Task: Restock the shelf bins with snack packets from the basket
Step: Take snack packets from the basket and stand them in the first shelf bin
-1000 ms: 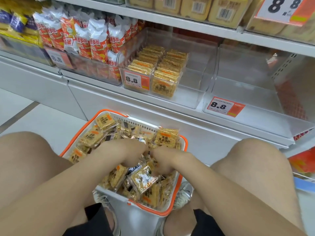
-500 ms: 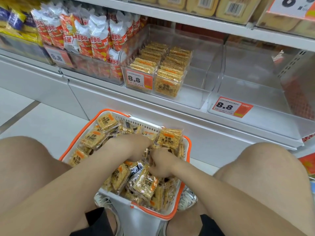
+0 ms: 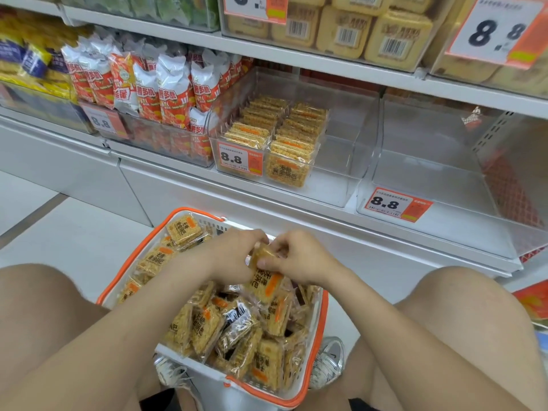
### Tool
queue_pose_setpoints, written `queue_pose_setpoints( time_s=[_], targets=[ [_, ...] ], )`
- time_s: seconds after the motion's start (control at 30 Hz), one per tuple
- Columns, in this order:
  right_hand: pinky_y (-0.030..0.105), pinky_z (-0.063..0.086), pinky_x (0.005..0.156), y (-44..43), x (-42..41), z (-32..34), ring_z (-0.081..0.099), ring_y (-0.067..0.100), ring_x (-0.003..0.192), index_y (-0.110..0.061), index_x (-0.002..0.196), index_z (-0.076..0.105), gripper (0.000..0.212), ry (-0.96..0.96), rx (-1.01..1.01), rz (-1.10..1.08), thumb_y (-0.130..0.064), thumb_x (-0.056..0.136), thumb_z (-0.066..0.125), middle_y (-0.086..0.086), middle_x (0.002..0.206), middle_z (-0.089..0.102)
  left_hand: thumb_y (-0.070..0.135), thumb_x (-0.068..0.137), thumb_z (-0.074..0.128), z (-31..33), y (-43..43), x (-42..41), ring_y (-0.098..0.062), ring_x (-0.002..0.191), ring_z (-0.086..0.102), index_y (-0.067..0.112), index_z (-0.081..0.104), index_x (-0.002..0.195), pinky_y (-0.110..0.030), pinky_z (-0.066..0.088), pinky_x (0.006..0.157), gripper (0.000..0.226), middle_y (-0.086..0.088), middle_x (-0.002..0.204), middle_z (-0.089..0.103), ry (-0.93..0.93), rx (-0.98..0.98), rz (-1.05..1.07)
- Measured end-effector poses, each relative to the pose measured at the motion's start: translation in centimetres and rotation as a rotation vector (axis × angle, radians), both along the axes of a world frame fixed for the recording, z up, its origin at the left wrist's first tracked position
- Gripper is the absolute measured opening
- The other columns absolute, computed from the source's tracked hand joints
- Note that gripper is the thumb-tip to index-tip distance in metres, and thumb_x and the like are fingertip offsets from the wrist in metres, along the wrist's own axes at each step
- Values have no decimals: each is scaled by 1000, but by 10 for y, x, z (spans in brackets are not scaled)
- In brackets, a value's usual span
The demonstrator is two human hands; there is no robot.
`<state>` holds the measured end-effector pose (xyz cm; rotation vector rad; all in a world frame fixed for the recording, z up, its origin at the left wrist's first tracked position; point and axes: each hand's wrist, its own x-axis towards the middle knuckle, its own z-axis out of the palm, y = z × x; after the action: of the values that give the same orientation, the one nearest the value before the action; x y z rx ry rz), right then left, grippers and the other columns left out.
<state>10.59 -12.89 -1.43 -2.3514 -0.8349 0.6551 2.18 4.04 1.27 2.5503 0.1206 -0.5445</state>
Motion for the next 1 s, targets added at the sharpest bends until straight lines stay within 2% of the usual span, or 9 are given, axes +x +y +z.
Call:
queue_pose_setpoints(
  time_s=[0.07,0.2,0.27,0.43,0.6,0.77,0.87,0.93,1.0],
  targets=[
    [29,52,68,-5,3,25,65,5,74,-29,97,77,30,-59,145,-142,-51,79,86,-9,81,71,15,89,71,5,1,4,-15,86,69,34,45,140,-36,59,68,60,2,106,69,-75,-161,74],
    [27,60,74,-16,3,59,70,2,80,-32,124,65,52,-45,450,-366,-46,79,88,-11,92,72,12,95,76,22,-4,13,-22,87,75,31,50,130,-29,57,63,47,-2,111,69,-200,-561,347],
    [29,63,76,-21,9,73,73,1,82,-31,130,62,51,-19,527,-417,-39,85,85,-10,98,75,5,97,73,31,-7,18,-24,90,77,22,55,128,-28,62,71,40,-10,111,73,-272,-782,514],
    [32,60,91,-26,27,99,69,0,98,-27,134,66,37,-284,411,-314,-28,97,71,-14,112,73,-4,98,67,49,-21,32,-29,98,77,10,56,128,-33,64,81,34,-17,111,76,-447,-1114,706],
    [35,55,97,-25,44,134,68,6,100,-28,131,70,32,-405,322,-258,-31,99,67,-14,108,74,-8,99,64,71,-32,48,-29,100,77,10,56,127,-33,65,79,34,-15,109,76,-495,-1160,700],
    [41,53,97,-20,74,156,64,22,111,-30,129,66,30,-447,174,-161,-30,100,66,-11,113,72,3,99,69,82,-28,75,-27,98,78,5,56,130,-42,64,89,33,-12,107,78,-473,-1044,602],
    [46,52,90,-16,99,165,60,31,111,-20,130,58,30,-574,53,-180,-21,100,62,4,117,69,32,97,74,89,-23,97,-18,100,73,14,58,128,-45,58,95,39,2,109,75,-476,-533,451],
    [43,45,74,-13,114,165,62,37,97,-12,125,51,29,-767,-94,-181,-15,97,58,11,105,67,47,97,67,90,-21,115,-24,115,61,14,53,137,-45,51,99,54,-2,125,63,-512,-108,291],
    [39,35,71,-7,126,161,63,39,94,-7,124,46,35,-908,-272,-168,-13,93,60,13,105,66,53,101,53,88,-22,132,-31,127,51,13,51,141,-49,43,107,56,-8,135,56,-563,167,143]
  ],
)
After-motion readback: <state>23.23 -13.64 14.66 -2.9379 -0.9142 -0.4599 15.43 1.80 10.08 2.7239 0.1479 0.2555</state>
